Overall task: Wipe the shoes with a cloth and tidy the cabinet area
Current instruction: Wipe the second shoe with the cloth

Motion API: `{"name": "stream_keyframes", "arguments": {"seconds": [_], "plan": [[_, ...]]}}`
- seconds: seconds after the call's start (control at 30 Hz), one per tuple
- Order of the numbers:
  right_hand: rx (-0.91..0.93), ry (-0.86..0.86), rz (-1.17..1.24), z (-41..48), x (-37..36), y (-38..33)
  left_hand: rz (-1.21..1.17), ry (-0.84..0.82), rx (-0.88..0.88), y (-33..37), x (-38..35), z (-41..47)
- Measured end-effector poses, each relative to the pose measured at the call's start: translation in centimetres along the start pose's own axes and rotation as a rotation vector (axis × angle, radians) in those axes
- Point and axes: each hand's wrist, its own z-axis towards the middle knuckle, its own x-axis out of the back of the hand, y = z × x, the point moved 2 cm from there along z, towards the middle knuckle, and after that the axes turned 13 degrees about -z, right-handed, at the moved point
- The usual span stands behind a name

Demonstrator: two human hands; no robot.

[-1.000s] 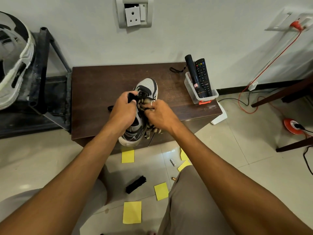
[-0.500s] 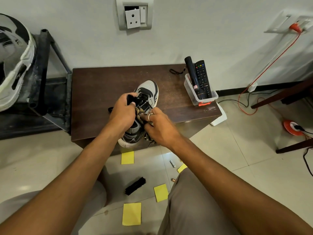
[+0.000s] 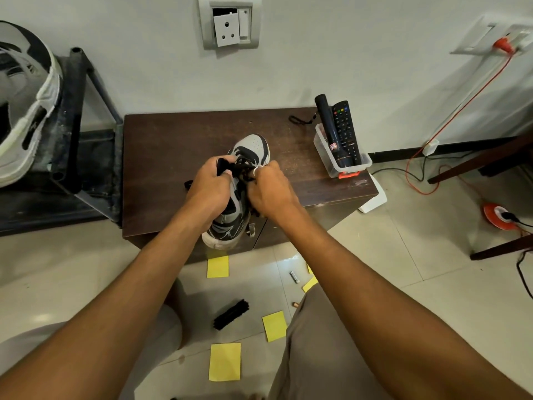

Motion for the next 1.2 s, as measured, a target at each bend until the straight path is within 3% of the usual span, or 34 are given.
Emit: {"name": "stream_keyframes", "arguments": {"seconds": [0.27,0.47,0.53,0.7,0.93,1.1,1.2], "plan": [[-0.186,-0.329,0.630,-1.9,2.6,-1.5,-0.003,0.027,-0.016,-0.1,-0.3,0.0],[-0.252,-0.439,0.823,-4.3,2.6,-1.1,-0.019,0.029,-0.013,-0.1,-0.2,-0.1],[-0.170,-0.401,0.729,-5.0,2.6,-1.1,-0.009,0.039,-0.010,-0.1,-0.2,-0.1],[0.073,-0.092,0.228,-5.5,0.8,-1.3,-0.019,0.040,-0.001,-0.3,-0.2,0.0],[0.283,0.047,-0.294,-3.2,-0.9,0.3,-0.015,0.016,0.007,-0.1,-0.3,0.0],[0.214,0.123,-0.413,-1.2,-1.0,0.5,-0.007,0.006,0.038,0.1,-0.1,0.0],[0.103,0.139,-0.292,-0.8,-1.1,-0.1,-0.001,0.005,0.036,0.1,0.0,-0.1]]}}
